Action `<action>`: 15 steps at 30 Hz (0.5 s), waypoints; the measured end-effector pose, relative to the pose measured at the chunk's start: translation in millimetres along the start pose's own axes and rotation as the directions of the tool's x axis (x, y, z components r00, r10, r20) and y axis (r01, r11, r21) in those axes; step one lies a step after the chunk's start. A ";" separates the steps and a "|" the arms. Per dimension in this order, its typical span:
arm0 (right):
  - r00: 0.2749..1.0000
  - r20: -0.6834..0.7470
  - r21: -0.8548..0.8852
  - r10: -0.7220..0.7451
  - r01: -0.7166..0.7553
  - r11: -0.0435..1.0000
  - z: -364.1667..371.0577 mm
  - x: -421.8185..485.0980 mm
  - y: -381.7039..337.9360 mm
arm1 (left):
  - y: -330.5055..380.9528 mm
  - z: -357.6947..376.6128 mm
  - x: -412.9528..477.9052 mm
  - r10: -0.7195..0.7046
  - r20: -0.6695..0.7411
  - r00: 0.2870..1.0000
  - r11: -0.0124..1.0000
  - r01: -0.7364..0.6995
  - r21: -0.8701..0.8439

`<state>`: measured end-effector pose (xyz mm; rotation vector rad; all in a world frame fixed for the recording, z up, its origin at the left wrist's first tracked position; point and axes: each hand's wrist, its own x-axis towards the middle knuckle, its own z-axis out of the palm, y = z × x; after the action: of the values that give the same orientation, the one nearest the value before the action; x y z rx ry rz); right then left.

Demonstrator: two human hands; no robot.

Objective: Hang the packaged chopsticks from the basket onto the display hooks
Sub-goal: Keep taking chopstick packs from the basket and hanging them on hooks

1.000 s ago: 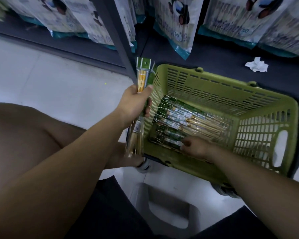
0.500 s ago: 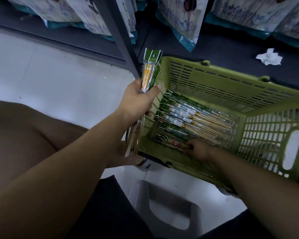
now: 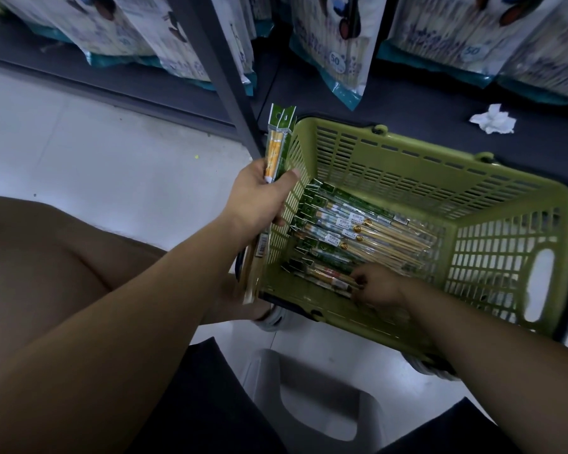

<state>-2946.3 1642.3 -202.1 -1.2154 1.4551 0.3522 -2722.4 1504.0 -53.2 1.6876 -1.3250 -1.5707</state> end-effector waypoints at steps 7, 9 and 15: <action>0.994 -0.106 0.205 -0.029 0.050 0.978 -45.1 -38.4 -22.7 | 5.3 2.2 -3.8 -0.043 0.001 0.999 0.999 0.043 -0.019; 0.985 -0.165 0.345 -0.044 0.100 0.933 -62.9 -57.7 -34.1 | 7.5 5.5 -6.5 -0.069 0.012 0.998 0.997 0.070 -0.045; 0.955 -0.257 0.703 -0.150 0.291 0.648 -88.3 -102.7 -81.5 | 13.5 23.5 -23.7 -0.162 0.063 0.985 0.984 0.166 -0.070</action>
<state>-2947.8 1588.0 -53.7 -0.7346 1.3603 -0.5113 -2745.8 1525.2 -35.7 1.7559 -1.1631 -1.7509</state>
